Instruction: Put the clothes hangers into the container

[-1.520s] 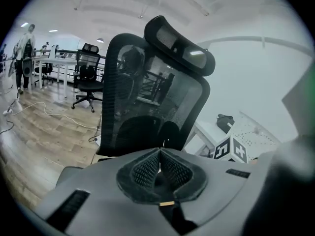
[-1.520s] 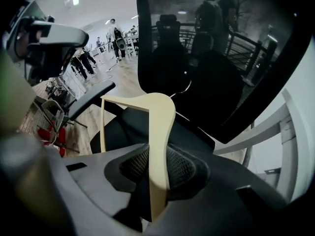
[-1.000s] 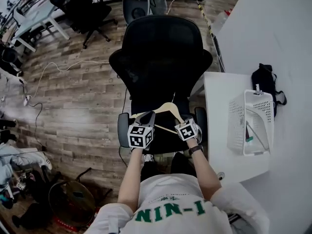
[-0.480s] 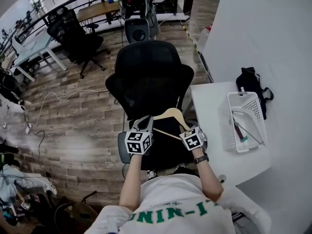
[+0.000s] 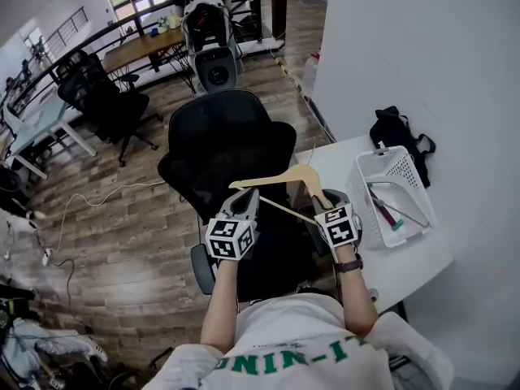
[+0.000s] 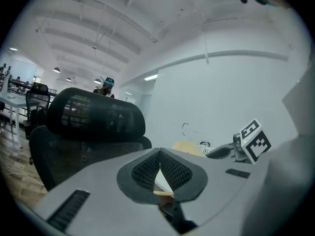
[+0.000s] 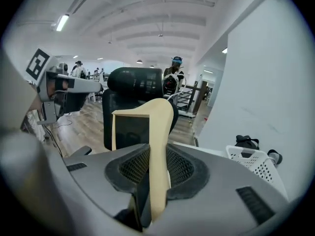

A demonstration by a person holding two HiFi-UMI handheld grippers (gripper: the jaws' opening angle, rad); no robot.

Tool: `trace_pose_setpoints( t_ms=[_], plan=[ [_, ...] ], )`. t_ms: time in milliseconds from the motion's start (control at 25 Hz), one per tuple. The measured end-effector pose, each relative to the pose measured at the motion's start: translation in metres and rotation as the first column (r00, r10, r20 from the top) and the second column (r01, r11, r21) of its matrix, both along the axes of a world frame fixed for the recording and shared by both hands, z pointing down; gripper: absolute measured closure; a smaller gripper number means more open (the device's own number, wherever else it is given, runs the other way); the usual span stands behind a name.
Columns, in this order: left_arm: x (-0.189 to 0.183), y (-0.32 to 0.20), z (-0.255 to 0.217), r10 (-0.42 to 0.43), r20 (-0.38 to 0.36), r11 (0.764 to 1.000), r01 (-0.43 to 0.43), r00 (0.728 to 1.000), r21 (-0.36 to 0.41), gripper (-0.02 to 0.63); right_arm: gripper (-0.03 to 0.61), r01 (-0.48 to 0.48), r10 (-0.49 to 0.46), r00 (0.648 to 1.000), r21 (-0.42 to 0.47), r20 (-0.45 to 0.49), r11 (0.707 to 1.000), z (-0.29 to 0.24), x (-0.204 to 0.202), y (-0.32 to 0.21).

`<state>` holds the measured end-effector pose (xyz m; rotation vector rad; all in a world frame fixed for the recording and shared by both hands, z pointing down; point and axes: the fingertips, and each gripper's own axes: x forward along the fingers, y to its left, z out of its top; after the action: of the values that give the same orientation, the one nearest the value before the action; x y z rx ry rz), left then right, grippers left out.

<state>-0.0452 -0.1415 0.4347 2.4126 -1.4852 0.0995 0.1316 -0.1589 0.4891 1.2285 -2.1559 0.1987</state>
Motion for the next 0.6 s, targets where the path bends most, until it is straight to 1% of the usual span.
trace_pose_setpoints(
  t_ms=[160, 280, 480, 600],
  plan=[
    [0.033, -0.016, -0.016, 0.079, 0.006, 0.996, -0.079, 0.997, 0.031, 0.6, 0.463, -0.089, 0.088, 0.996, 0.05, 0.017, 0.995, -0.032, 0.041, -0.012],
    [0.064, -0.026, -0.026, 0.145, -0.001, 0.988, -0.144, 0.989, 0.047, 0.6, 0.465, -0.169, 0.167, 0.985, 0.077, 0.031, 0.983, -0.05, 0.078, -0.016],
    [0.119, -0.044, -0.034, 0.252, -0.003, 0.965, -0.251, 0.968, 0.073, 0.6, 0.465, -0.29, 0.285, 0.957, 0.106, 0.054, 0.951, -0.067, 0.138, -0.02],
    [0.152, -0.051, -0.039, 0.318, 0.0, 0.945, -0.317, 0.948, 0.084, 0.6, 0.465, -0.35, 0.346, 0.937, 0.119, 0.05, 0.929, -0.074, 0.17, -0.017]
  ],
)
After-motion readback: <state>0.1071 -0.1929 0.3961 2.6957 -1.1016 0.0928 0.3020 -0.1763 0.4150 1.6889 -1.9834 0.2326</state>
